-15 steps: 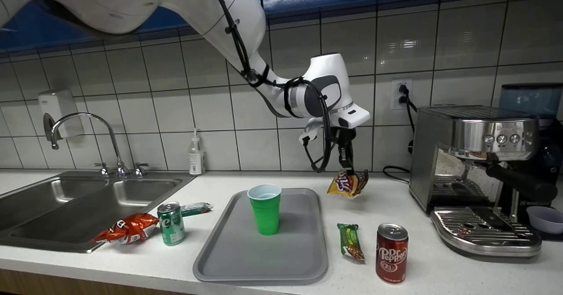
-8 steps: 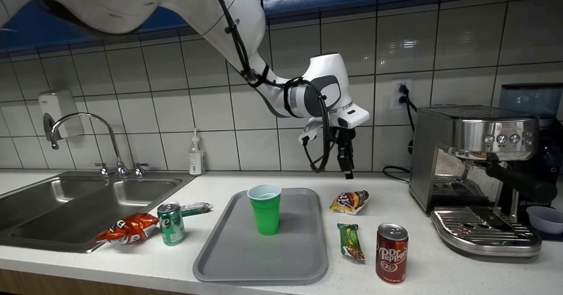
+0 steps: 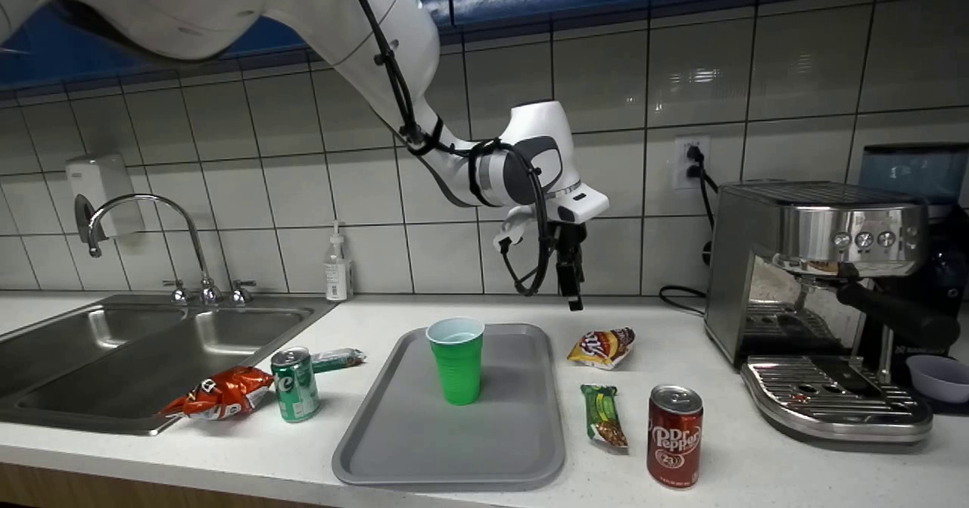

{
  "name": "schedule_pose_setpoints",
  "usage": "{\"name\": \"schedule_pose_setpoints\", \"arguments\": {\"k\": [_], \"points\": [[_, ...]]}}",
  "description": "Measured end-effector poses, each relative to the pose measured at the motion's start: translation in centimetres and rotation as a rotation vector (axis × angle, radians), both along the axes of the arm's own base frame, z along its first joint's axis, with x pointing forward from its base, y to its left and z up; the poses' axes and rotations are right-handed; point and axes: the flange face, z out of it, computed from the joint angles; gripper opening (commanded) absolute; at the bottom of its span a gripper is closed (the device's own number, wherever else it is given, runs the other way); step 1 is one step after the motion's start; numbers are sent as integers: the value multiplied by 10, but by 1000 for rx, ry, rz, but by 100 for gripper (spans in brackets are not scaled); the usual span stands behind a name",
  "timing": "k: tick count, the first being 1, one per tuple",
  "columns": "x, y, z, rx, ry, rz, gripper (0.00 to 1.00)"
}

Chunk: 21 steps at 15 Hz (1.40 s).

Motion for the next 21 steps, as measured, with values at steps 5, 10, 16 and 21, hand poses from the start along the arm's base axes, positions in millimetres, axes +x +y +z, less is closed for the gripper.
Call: {"name": "schedule_pose_setpoints", "arguments": {"k": [5,10,16,21], "points": [[2,27,1,-4,24,65,100],[-14,41,5,-15,73,179,100],[-49,38,11,-3,120,286,100],[-94,17,8,20,169,342,100]]}}
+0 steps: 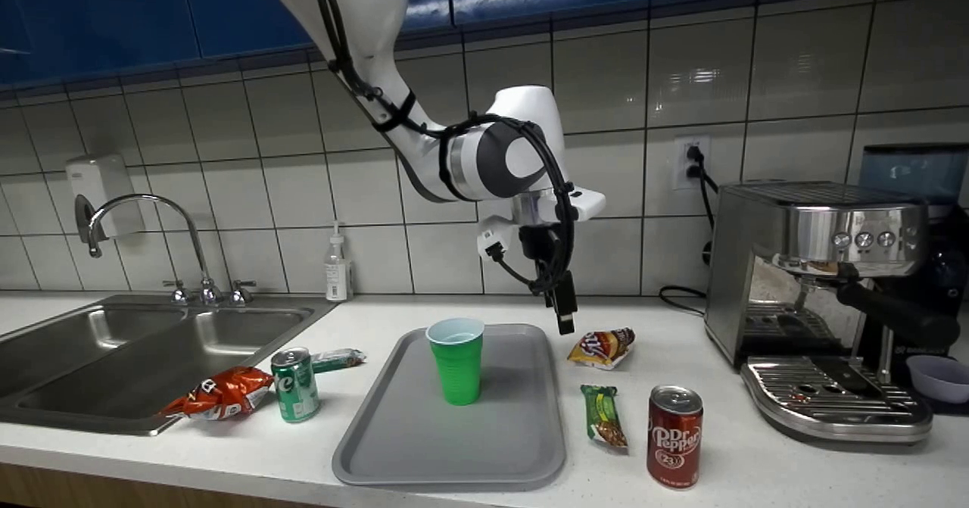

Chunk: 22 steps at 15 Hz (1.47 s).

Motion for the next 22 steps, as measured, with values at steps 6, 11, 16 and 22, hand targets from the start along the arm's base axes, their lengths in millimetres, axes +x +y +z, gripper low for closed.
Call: {"name": "schedule_pose_setpoints", "arguments": {"k": [6,11,16,22], "points": [[-45,-15,-2,36,50,67,100],[-53,-13,-2,53,67,90,100],[-54,-13,-1,55,68,91,100],[-55,-13,-7,55,79,101,100]]}}
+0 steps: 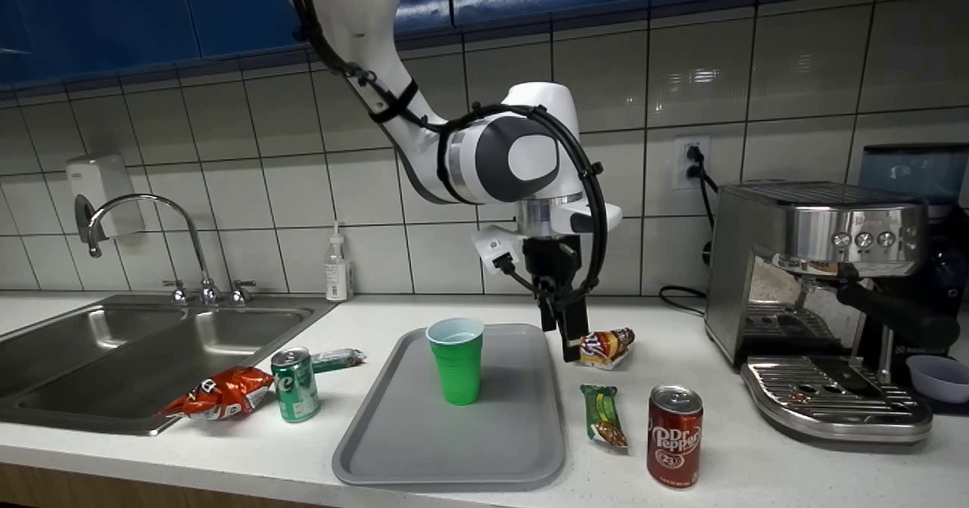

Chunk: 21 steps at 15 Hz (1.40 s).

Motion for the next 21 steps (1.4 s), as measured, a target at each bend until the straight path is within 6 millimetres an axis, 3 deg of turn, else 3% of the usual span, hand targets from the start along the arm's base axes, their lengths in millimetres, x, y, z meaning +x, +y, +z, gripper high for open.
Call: {"name": "schedule_pose_setpoints", "arguments": {"k": [4,13,21], "points": [[-3,-8,-7,-7,21,65,100],[-11,-46,-20,18,74,325,100],[-7,-62,-35,45,110,534,100]]}}
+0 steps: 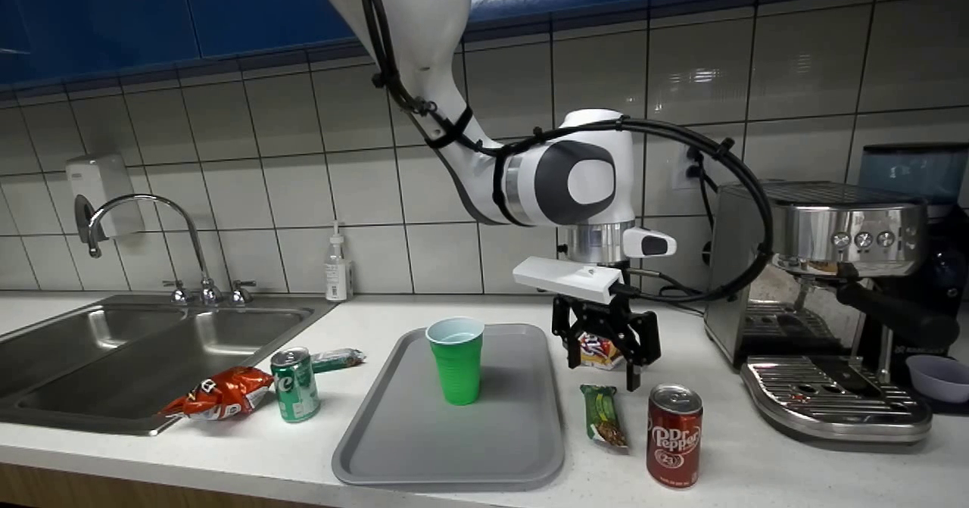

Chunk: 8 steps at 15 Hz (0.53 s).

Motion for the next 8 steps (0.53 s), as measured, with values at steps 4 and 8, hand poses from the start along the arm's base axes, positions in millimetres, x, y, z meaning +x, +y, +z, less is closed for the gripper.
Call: {"name": "schedule_pose_setpoints", "arguments": {"k": [4,8], "points": [[7,-1,-5,-10,12,66,100],[12,-1,-11,-16,24,107,100]]}}
